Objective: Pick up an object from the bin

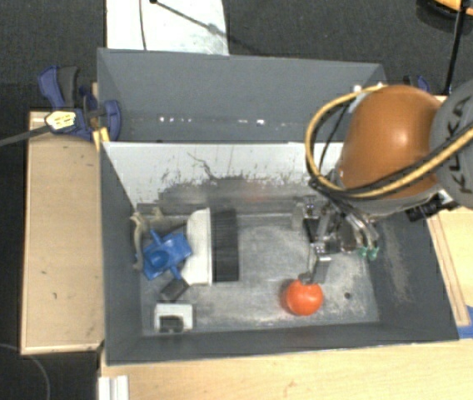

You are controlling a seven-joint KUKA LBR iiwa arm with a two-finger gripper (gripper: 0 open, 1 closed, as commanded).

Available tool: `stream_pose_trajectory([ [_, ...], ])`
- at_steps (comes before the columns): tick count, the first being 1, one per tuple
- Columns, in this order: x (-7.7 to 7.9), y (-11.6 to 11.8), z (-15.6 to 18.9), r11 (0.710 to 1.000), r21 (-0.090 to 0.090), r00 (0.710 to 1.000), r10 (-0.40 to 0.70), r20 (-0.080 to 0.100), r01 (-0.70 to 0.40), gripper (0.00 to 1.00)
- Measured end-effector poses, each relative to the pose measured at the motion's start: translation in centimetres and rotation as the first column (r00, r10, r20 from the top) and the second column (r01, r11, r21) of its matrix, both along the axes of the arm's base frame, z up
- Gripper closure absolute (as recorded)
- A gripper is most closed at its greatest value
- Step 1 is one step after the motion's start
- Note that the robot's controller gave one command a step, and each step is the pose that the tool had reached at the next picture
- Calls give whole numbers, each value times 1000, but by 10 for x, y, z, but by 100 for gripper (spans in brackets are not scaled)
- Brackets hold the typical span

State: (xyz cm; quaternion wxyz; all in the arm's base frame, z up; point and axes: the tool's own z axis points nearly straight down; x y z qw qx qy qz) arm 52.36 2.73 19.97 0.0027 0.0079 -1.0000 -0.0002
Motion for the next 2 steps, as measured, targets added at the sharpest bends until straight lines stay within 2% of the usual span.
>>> stream_pose_trajectory([
  [1, 1, 0, 5, 1000, 1, 1000, -1, 8, 1, 0],
  [2, -20, -24, -36, 999, 1, 999, 41, 10, -41, 0],
])
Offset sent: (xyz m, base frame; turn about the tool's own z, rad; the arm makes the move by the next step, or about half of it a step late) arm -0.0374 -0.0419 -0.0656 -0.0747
